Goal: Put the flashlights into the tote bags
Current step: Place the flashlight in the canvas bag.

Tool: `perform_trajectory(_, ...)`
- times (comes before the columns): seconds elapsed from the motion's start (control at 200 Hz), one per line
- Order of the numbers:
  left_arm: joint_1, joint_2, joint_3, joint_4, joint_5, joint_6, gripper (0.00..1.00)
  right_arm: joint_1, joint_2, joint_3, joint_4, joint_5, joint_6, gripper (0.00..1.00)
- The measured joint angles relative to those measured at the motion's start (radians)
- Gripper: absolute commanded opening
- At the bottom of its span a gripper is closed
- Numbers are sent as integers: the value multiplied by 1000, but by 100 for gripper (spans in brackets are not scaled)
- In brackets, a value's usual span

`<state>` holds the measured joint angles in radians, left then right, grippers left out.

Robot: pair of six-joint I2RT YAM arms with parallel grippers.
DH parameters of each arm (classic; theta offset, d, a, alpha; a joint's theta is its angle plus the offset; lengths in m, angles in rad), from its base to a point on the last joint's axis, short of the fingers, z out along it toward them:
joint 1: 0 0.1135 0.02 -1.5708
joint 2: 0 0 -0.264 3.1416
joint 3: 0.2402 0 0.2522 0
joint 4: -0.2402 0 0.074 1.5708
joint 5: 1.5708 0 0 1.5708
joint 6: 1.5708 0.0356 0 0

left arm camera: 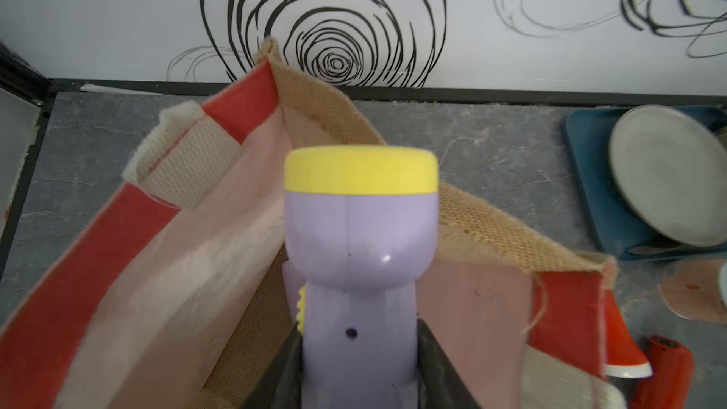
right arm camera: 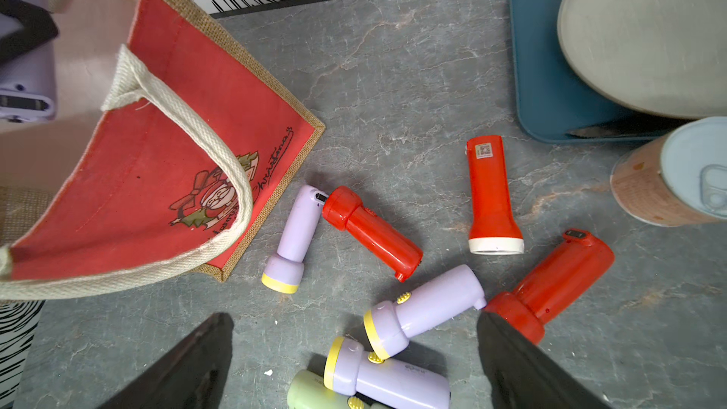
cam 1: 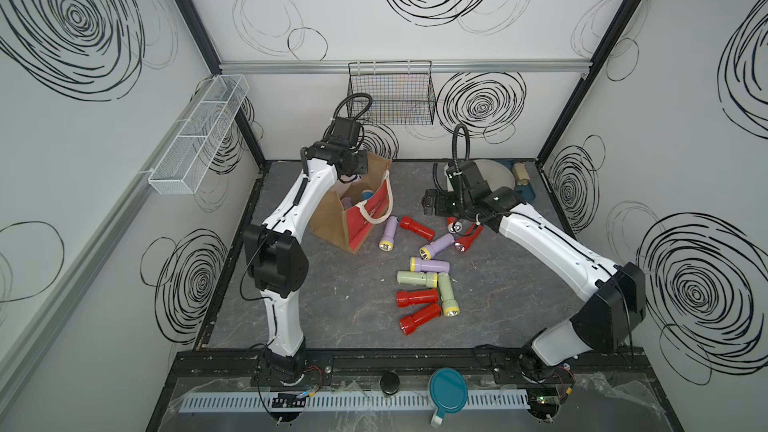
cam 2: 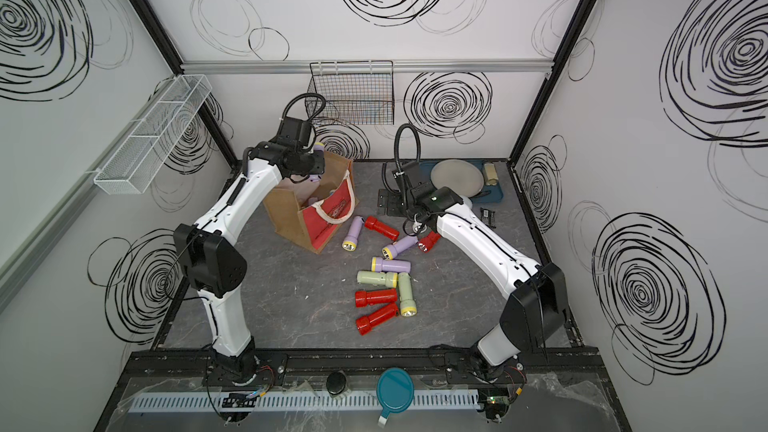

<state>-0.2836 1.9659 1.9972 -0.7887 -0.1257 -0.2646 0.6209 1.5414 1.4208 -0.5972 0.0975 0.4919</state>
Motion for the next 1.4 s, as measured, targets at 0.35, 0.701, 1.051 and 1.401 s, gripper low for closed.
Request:
perform_trajectory(0.35,-8,80,-38,1,-81,14,0,7,0,-14,1,6,-22,100)
perform_trajectory(0.701,-13,149,-70,20,-106,12,0,-2,0,-26,3,2,-30,100)
perform_trajectory(1.051,-31,157,-71,55,-120,-14,58,-28,-1,-26,4,-11,-52,100)
perform_trajectory(1.401,-87,99,-78,58,-170,-24,84,-129,-119,-119,6,-19,-48,100)
